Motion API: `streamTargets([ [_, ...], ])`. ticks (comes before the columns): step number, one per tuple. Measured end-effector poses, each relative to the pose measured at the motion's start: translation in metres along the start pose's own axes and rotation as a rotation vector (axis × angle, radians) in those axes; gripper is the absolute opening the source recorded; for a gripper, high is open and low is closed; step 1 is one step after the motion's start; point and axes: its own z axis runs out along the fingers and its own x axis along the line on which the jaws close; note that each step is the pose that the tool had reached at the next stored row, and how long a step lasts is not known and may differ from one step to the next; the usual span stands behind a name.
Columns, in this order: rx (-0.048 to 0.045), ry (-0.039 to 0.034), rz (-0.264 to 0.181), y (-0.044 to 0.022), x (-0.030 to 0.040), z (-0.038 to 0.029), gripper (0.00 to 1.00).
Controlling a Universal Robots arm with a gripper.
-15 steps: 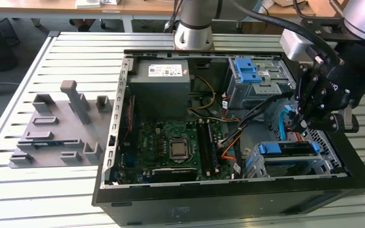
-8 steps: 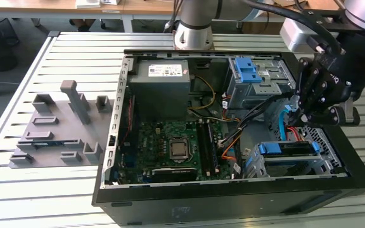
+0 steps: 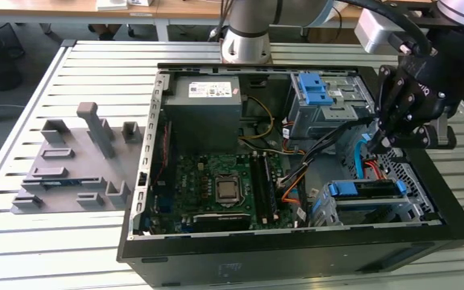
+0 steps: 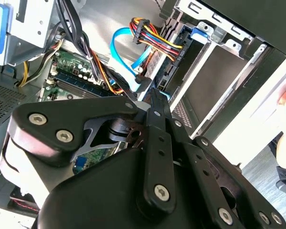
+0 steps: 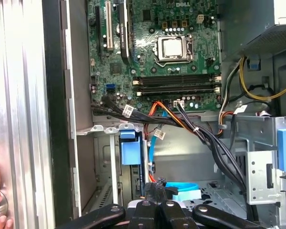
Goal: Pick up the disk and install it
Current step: 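Insert the second disk wire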
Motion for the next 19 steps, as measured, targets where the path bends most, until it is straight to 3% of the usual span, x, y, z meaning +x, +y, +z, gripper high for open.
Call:
streamTargets([
  [14,0.0003,0.004,0.0,0.0014,-0.0085,-0.0039,0.11],
  [16,0.0006,0.0076,0.0,0.0016,-0.0101,-0.0039,0.11],
  [19,0.0016,0.0196,0.0,0.0019,-0.0139,-0.004,0.11],
])
